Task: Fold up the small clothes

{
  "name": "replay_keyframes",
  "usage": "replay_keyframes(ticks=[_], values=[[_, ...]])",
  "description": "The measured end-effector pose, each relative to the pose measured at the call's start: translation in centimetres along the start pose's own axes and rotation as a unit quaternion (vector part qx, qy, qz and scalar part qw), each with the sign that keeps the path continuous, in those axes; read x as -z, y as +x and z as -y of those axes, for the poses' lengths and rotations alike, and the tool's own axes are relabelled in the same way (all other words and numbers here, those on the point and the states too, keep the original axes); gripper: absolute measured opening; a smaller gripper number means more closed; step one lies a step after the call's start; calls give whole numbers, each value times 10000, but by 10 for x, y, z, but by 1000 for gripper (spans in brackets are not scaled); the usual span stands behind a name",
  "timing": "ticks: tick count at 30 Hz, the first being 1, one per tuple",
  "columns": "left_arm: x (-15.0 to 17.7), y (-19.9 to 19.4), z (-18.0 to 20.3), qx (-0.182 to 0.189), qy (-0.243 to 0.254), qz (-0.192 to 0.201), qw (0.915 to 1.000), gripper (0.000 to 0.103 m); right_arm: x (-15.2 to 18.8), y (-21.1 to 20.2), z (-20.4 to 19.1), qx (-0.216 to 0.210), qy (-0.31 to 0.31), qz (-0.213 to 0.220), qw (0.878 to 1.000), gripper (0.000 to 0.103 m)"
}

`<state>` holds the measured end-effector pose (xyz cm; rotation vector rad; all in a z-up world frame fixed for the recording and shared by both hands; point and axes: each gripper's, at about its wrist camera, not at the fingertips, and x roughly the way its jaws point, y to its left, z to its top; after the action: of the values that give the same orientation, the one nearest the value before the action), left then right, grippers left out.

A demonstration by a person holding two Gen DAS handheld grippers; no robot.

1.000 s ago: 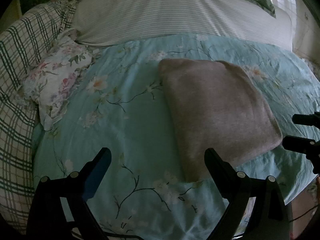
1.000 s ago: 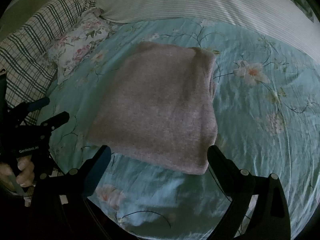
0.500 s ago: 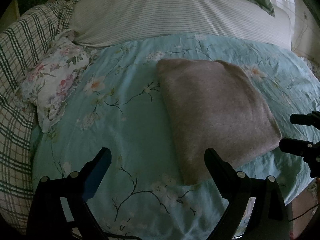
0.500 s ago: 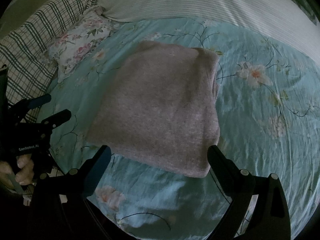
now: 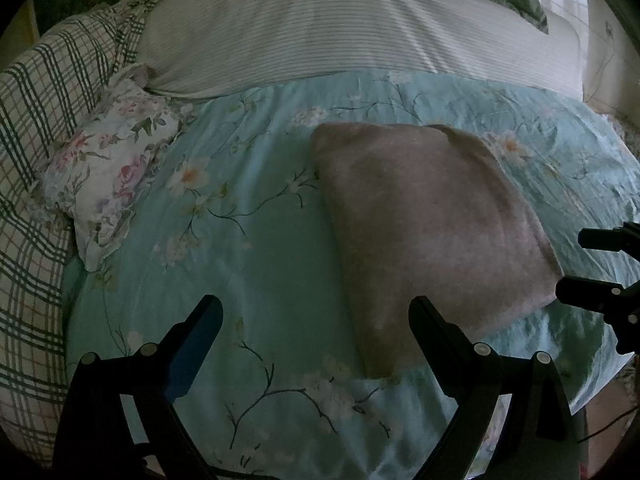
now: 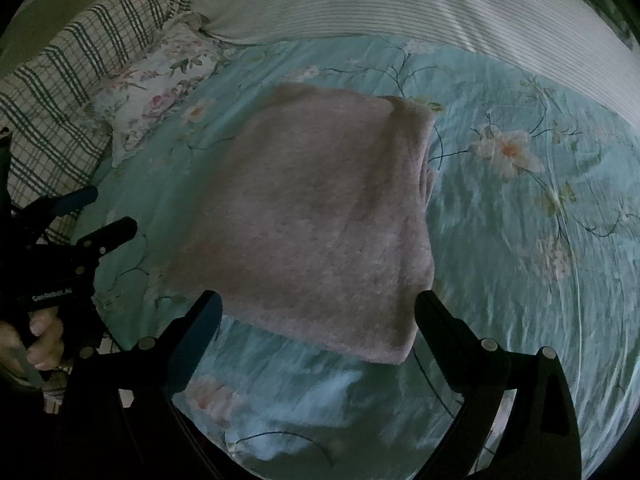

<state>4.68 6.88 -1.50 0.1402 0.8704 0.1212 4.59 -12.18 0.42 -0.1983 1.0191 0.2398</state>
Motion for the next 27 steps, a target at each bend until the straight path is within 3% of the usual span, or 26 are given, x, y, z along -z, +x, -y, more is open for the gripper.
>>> replay_keyframes(ticks=[27], values=[[-21, 22, -4, -107, -141, -36, 9998, 95, -21, 21, 7, -152, 71, 63, 9998, 97]])
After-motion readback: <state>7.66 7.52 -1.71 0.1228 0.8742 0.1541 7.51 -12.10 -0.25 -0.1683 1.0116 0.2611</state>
